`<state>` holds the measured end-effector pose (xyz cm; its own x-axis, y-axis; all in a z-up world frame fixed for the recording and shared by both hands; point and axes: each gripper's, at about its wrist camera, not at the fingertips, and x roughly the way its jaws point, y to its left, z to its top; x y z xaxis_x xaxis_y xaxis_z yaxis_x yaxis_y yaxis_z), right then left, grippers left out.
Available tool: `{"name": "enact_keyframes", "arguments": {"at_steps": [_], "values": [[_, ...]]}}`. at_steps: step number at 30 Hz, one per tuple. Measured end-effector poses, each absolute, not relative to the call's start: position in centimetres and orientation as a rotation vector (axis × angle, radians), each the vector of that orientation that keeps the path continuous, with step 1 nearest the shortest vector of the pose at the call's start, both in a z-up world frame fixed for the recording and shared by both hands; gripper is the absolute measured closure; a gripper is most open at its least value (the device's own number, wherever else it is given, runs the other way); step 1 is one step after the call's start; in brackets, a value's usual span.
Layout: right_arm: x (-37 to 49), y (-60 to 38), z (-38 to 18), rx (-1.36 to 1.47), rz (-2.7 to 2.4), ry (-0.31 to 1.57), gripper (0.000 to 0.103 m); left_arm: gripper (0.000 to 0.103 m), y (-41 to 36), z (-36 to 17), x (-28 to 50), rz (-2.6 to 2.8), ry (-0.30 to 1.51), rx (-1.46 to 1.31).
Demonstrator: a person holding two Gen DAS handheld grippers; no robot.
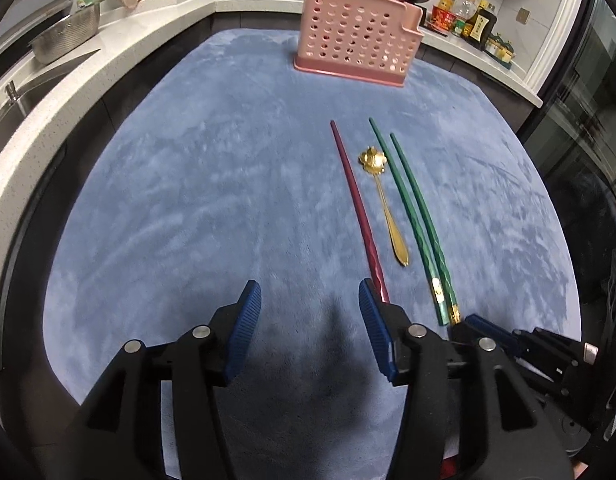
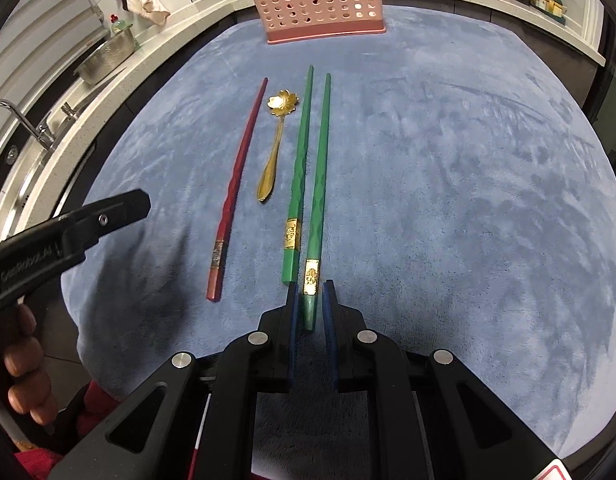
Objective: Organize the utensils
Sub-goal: 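Lower the left tool onto the last red chopstick while the right tool lowers onto a green chopstick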
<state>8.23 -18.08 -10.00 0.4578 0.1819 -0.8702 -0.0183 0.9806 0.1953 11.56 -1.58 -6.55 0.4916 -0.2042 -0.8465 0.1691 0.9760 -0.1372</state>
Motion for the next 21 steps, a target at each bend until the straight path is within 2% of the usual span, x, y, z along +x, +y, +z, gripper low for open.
{"name": "enact_keyframes", "arguments": {"at_steps": [6,9,21], "values": [[8.7,-18.0,-10.4,0.162,0.109,1.089,0.09,0.054,-2.8,-7.2,11.1,-0.266,1.05,-0.003],[8.6,-18.2,-10.6,0.16,0.101,1.091,0.096,0.053,-3.4,-7.4,10.9,-0.285,1.054,0.013],[7.5,-20.5,-10.2,0.209,0.032,1.08,0.096,0.053,-5.0,-8.3,10.8,-0.325,1.084,0.024]]}}
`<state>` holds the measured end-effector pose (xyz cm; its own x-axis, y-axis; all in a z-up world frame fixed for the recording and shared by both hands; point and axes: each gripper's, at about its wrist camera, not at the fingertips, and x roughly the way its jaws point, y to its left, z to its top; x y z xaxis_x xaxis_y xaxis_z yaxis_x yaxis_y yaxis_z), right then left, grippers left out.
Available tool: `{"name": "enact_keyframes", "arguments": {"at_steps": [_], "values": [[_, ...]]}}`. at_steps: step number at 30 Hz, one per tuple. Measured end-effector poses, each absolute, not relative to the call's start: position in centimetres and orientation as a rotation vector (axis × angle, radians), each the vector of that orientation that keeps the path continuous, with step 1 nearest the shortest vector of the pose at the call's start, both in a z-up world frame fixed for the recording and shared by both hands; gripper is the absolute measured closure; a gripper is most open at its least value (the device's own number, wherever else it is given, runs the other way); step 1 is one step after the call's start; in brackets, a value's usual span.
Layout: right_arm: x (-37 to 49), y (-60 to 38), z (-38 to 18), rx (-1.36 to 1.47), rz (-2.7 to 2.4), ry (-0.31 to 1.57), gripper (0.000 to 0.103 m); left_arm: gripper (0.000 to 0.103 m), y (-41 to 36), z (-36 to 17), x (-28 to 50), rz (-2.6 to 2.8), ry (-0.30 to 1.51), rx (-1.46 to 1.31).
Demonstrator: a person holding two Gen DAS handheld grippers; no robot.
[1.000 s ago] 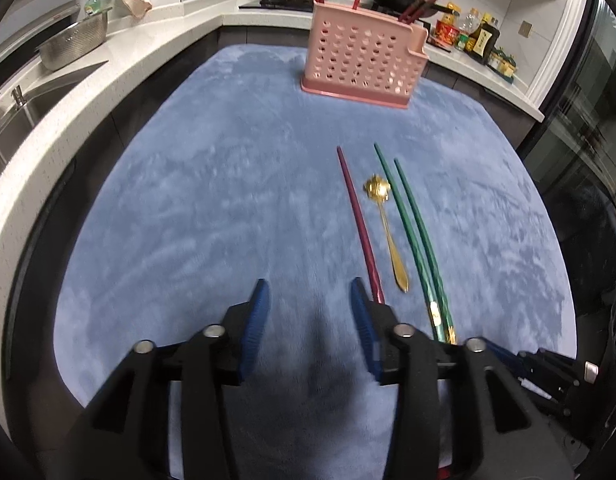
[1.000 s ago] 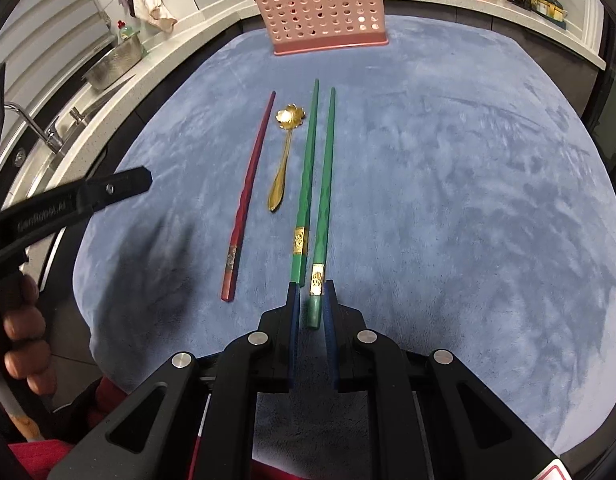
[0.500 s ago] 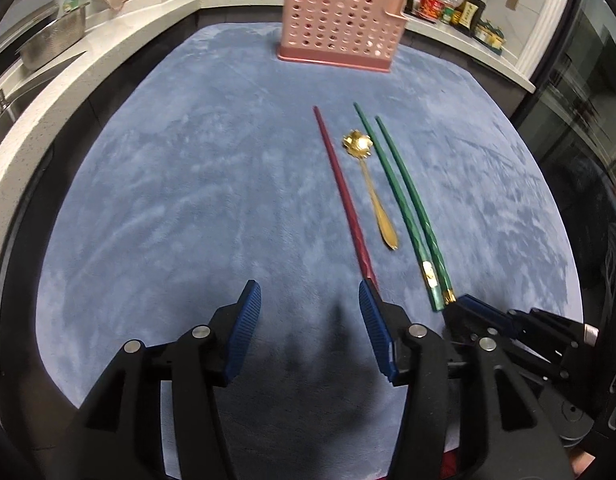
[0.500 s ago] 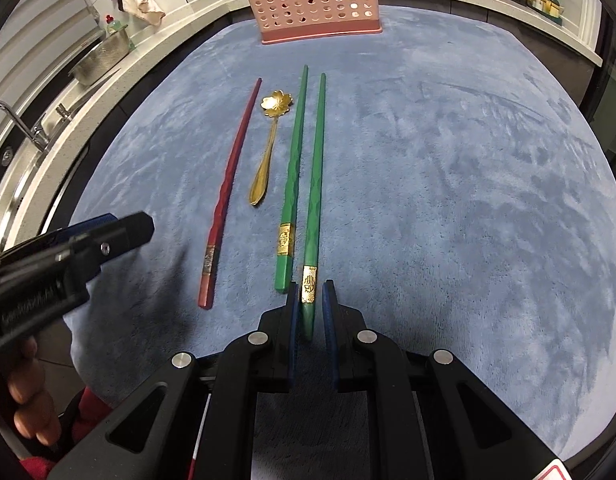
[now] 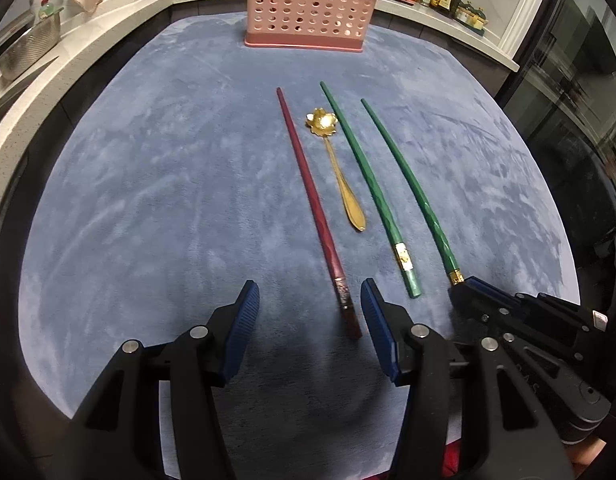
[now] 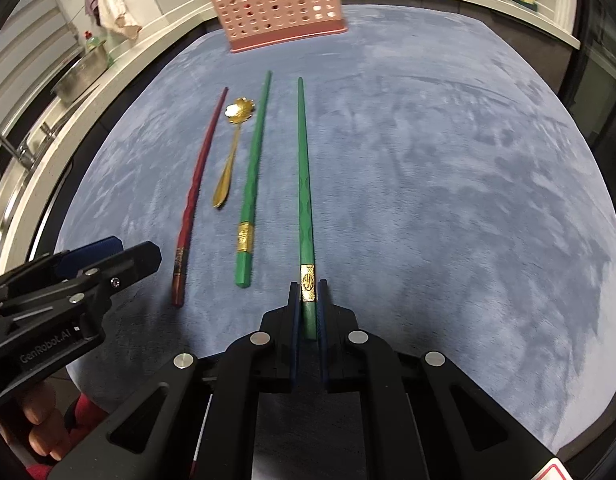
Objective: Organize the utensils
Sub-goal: 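Lower the left tool onto the last red chopstick while the right tool lowers onto a green chopstick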
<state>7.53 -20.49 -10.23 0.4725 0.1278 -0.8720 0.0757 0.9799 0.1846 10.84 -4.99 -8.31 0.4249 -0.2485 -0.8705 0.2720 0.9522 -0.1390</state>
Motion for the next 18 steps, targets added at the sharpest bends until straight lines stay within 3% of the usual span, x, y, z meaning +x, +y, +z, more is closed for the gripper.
{"name": "enact_keyframes", "arguments": {"at_steps": [12,18], "values": [[7.2,-20.8,-10.2,0.216,0.03,1.086,0.096,0.053,-6.3,-9.7,11.1,-0.297,1.115,0.057],[7.2,-20.9,-10.3,0.221,0.031,1.089,0.096,0.06,-6.2,-10.5,11.2,-0.275,1.125,0.059]]}}
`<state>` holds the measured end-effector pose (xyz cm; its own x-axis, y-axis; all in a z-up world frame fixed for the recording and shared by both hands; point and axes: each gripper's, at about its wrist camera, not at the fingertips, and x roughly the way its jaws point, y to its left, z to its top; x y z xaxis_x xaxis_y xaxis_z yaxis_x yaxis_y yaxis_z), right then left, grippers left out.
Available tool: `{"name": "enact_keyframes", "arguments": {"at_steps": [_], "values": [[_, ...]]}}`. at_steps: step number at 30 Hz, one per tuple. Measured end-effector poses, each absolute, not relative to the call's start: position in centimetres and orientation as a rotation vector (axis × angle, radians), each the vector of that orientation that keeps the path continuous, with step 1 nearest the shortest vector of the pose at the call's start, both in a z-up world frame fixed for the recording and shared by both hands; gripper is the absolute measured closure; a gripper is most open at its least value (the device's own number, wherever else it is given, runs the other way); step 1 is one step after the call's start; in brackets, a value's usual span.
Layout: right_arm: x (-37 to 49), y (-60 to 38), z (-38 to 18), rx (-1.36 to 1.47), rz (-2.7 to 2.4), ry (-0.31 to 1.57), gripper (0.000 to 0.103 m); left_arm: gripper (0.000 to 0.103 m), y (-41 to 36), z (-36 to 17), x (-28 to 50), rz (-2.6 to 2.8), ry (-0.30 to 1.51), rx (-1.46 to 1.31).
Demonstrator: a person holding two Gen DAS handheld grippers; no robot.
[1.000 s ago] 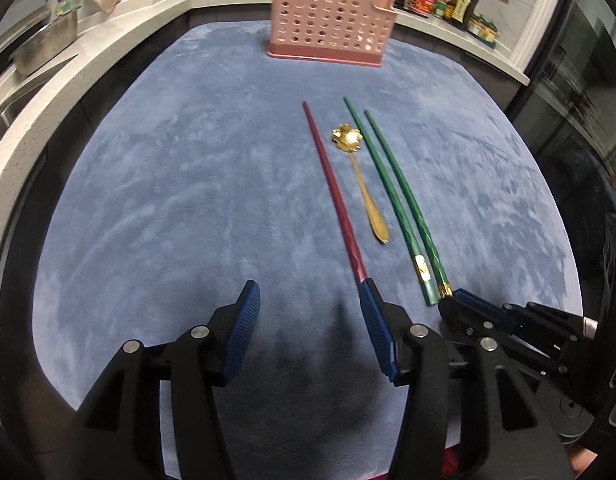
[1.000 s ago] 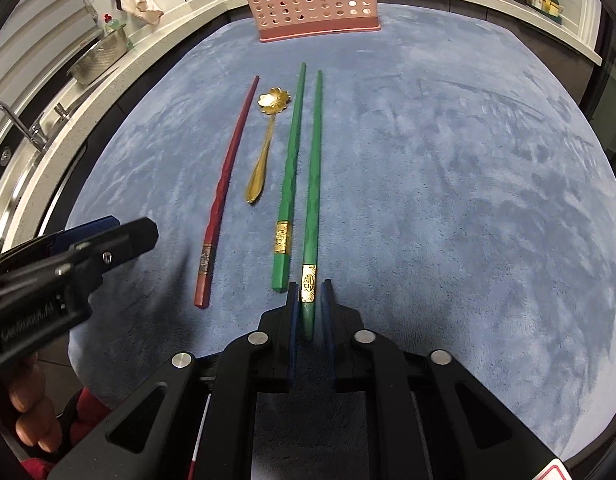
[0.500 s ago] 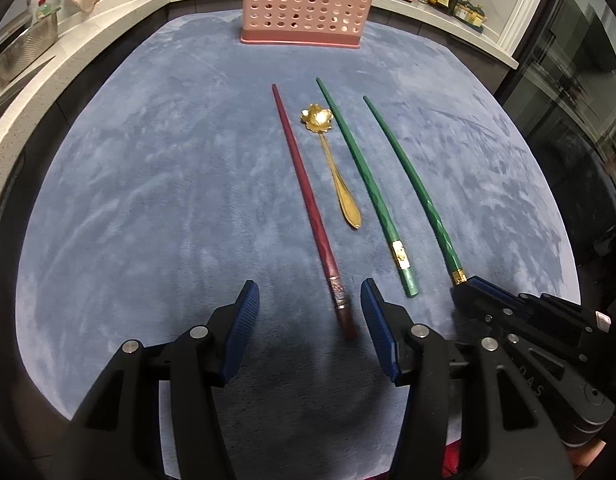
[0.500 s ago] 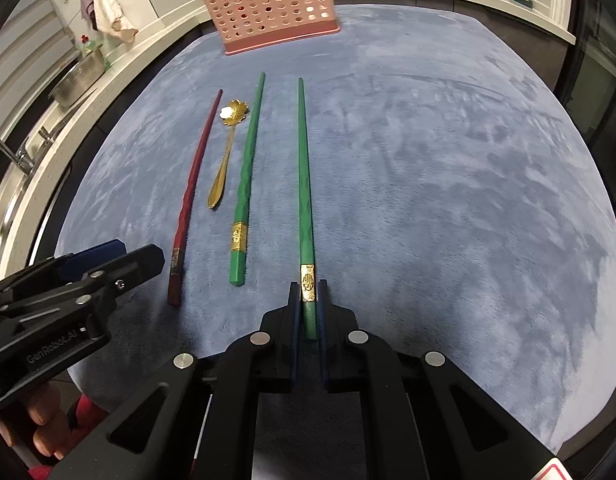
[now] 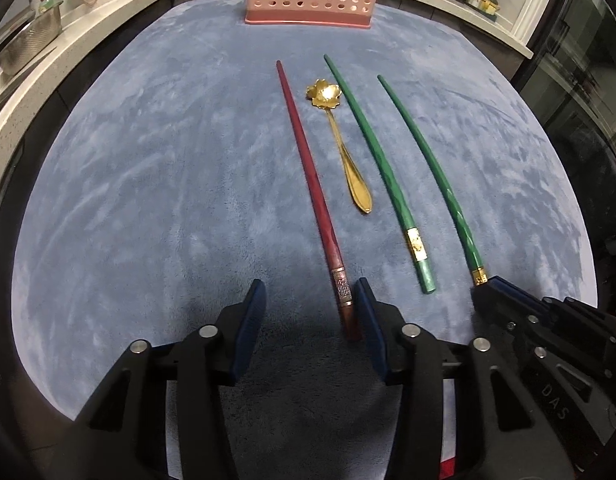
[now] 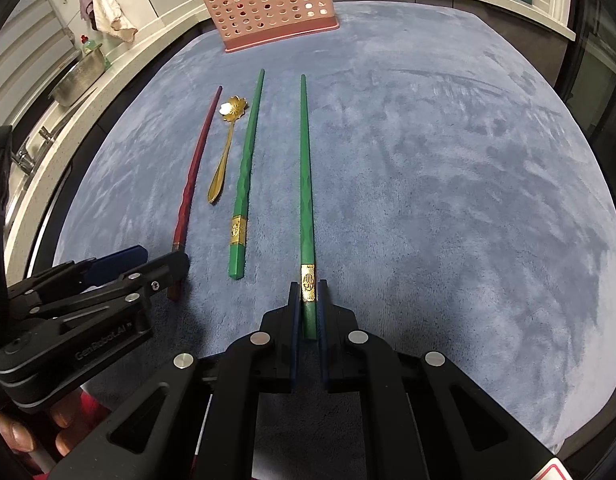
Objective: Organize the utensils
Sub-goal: 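Lower the left tool onto the last red chopstick while the right tool lowers onto a green chopstick, then close the left tool on the red chopstick while the right tool grasps the green chopstick, then lift and carry the red and green chopsticks over the pink holder with both tools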
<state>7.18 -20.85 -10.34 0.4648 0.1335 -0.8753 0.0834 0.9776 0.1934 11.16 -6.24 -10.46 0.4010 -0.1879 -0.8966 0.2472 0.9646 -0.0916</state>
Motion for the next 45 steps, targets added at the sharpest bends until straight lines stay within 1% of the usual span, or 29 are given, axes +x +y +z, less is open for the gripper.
{"name": "enact_keyframes", "arguments": {"at_steps": [2,5,9,10,11,13,22,28,35,45], "values": [[7.1,-20.8,-10.4,0.221,0.031,1.089,0.096,0.068,-6.2,-10.5,11.1,-0.279,1.121,0.069],[7.1,-20.8,-10.4,0.223,0.031,1.09,0.096,0.076,-6.4,-10.5,10.9,-0.287,1.114,0.084],[7.2,-20.9,-10.4,0.222,0.031,1.09,0.096,0.082,-6.3,-10.5,10.8,-0.293,1.111,0.078],[7.2,-20.9,-10.4,0.222,0.031,1.09,0.096,0.085,-6.2,-10.5,10.8,-0.292,1.11,0.074],[7.2,-20.9,-10.4,0.222,0.031,1.09,0.096,0.091,-6.1,-10.5,10.8,-0.293,1.111,0.066],[7.2,-20.9,-10.4,0.222,0.031,1.09,0.096,0.096,-5.7,-10.6,10.7,-0.293,1.113,0.043],[7.0,-20.8,-10.2,0.22,0.035,1.078,0.096,0.096,-4.9,-10.0,10.4,-0.289,1.093,0.005],[6.6,-20.8,-8.8,0.208,0.029,1.045,0.096,0.096,-3.9,-7.7,9.8,-0.262,1.02,0.005],[6.3,-20.4,-5.3,0.185,0.038,0.965,0.096,0.096,-2.8,-4.8,9.4,-0.232,0.933,0.009],[6.2,-21.3,2.2,0.196,0.03,0.792,0.096,0.096,-1.1,1.1,9.9,-0.204,0.78,-0.012]]}}
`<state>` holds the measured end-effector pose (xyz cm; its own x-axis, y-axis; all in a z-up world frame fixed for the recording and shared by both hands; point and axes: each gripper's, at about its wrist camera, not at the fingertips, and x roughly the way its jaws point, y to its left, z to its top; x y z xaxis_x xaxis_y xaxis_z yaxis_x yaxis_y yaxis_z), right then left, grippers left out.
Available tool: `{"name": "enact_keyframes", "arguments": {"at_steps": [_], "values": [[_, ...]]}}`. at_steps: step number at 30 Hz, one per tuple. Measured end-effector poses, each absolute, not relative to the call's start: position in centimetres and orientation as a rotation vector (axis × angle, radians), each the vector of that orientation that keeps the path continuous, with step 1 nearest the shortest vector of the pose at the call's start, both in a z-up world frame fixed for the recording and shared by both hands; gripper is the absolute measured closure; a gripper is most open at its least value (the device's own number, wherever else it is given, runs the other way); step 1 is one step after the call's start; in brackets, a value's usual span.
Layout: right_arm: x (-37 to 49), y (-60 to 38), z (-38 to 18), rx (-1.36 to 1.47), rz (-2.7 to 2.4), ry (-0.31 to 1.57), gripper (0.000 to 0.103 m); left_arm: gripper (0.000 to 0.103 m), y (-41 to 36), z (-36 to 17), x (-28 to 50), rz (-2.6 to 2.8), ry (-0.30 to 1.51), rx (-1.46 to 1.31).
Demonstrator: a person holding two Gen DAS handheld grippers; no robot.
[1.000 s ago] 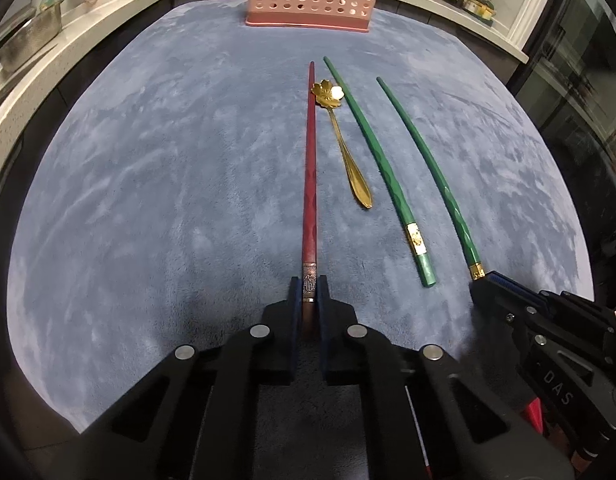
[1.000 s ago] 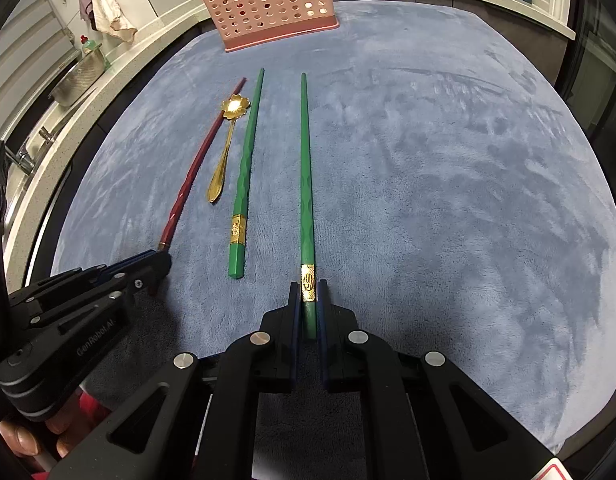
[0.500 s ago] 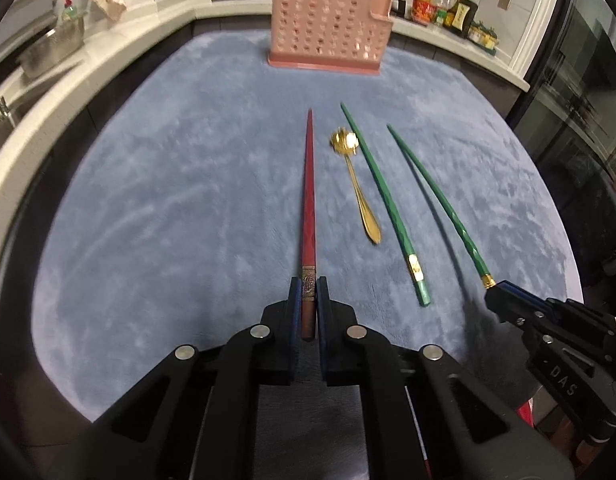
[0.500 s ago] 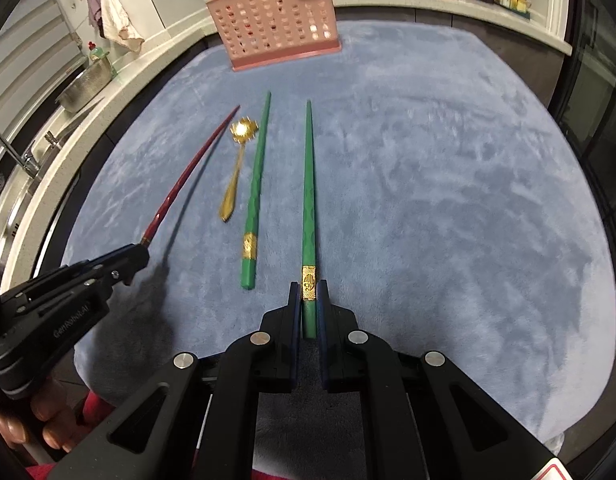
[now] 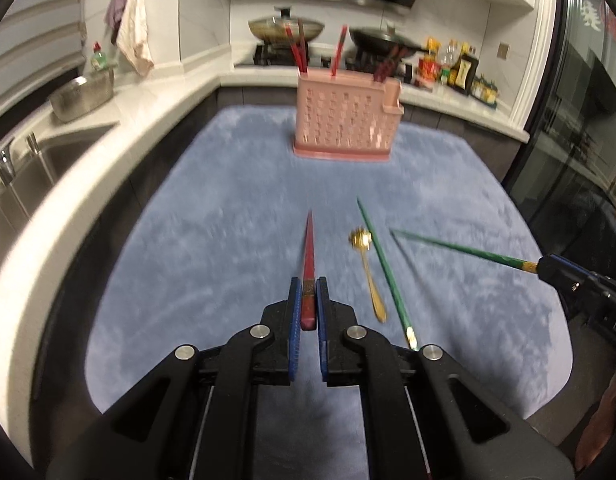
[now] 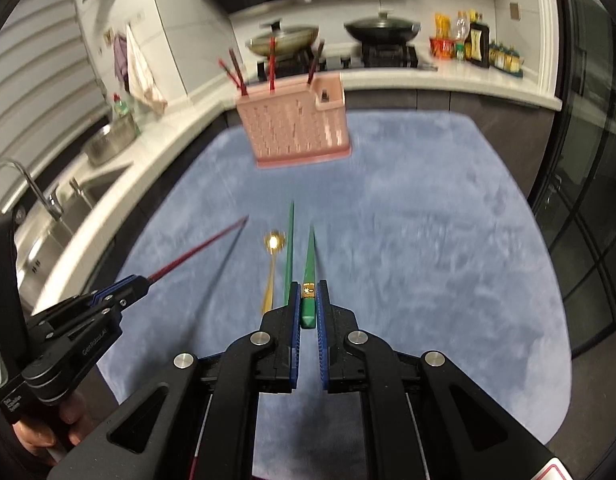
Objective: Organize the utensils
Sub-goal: 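Lift and carry the red and green chopsticks over the pink holder with both tools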
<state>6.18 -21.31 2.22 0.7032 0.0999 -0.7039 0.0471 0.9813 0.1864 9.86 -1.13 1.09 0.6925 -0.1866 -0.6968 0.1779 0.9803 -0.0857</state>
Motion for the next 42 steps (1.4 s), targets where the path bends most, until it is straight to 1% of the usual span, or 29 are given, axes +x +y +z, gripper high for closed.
{"name": "enact_keyframes", "arguments": {"at_steps": [8,24,35,42], "values": [[7.1,-23.3,6.7,0.225,0.003,0.695,0.096,0.096,0.4,6.1,11.4,-0.185,0.684,-0.041],[12.2,-26.1,12.1,0.31,0.032,0.572,0.096,0.096,0.5,14.5,17.9,-0.221,0.557,-0.094],[20.1,-27.4,18.7,0.35,0.08,0.418,0.096,0.096,-2.0,21.5,25.1,-0.244,0.376,-0.085],[27.7,-28.0,21.1,0.384,0.1,0.36,0.096,0.096,-3.4,23.1,31.2,-0.226,0.325,-0.088]]}}
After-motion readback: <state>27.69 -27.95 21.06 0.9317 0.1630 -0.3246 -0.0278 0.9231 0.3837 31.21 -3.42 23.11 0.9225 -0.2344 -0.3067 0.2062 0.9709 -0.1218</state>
